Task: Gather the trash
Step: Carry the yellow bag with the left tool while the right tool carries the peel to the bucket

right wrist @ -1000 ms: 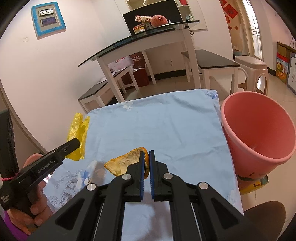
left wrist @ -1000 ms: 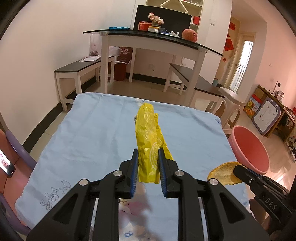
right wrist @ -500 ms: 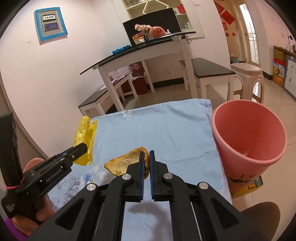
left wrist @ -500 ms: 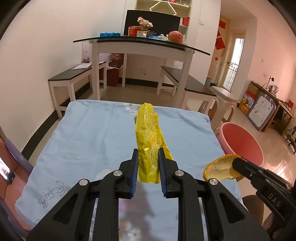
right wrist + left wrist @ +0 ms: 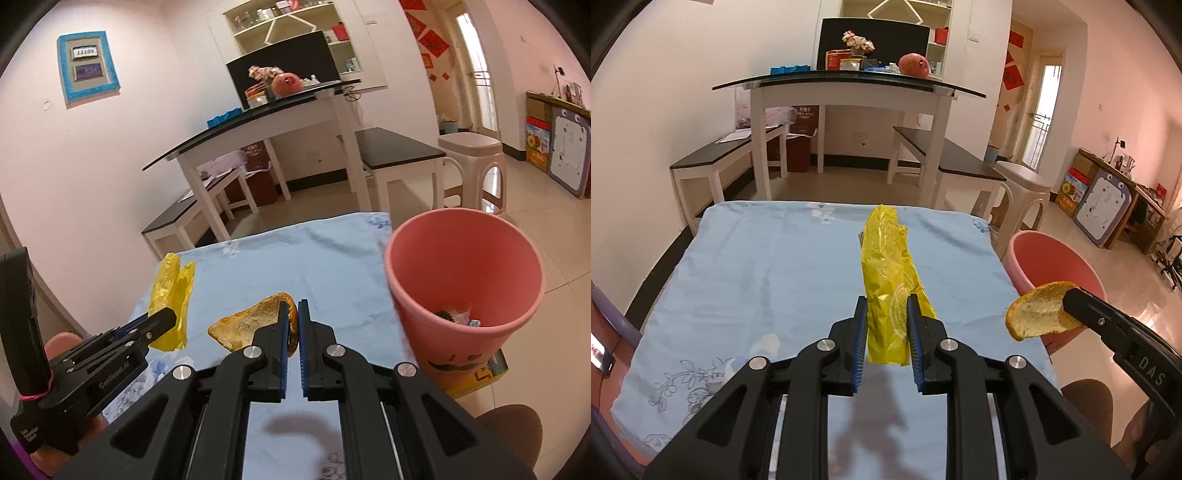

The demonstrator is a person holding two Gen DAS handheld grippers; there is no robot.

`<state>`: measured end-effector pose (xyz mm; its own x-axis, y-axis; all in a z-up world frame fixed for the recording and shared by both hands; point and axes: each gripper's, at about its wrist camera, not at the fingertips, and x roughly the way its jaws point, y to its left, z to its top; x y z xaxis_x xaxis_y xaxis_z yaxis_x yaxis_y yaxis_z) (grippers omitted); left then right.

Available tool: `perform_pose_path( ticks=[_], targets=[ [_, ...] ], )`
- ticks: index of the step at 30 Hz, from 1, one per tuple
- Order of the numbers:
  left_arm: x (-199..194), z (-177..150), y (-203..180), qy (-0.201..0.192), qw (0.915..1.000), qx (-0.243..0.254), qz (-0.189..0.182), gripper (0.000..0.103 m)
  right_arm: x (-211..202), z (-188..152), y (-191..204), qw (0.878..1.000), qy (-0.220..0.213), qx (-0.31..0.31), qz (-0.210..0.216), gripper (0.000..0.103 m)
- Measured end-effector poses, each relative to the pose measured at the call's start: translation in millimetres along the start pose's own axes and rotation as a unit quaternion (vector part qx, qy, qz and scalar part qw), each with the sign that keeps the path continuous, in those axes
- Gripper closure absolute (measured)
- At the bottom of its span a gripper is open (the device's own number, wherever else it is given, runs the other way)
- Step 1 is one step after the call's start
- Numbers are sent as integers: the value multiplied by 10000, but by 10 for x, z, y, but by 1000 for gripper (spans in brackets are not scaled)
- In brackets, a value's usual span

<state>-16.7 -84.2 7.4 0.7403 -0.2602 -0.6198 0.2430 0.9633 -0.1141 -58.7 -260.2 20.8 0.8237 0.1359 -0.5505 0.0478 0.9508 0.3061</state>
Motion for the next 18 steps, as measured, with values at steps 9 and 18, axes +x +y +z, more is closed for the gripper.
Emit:
perform_pose_path(
  ticks=[9,18],
  targets=[
    [123,65,-275,14,9995,180,-248,83,-123,76,-329,9988,-239,272,-318,98],
    [274,146,-557,2,9976,415,-554,83,-208,182,-725,9947,-456,629,-672,98]
  ],
)
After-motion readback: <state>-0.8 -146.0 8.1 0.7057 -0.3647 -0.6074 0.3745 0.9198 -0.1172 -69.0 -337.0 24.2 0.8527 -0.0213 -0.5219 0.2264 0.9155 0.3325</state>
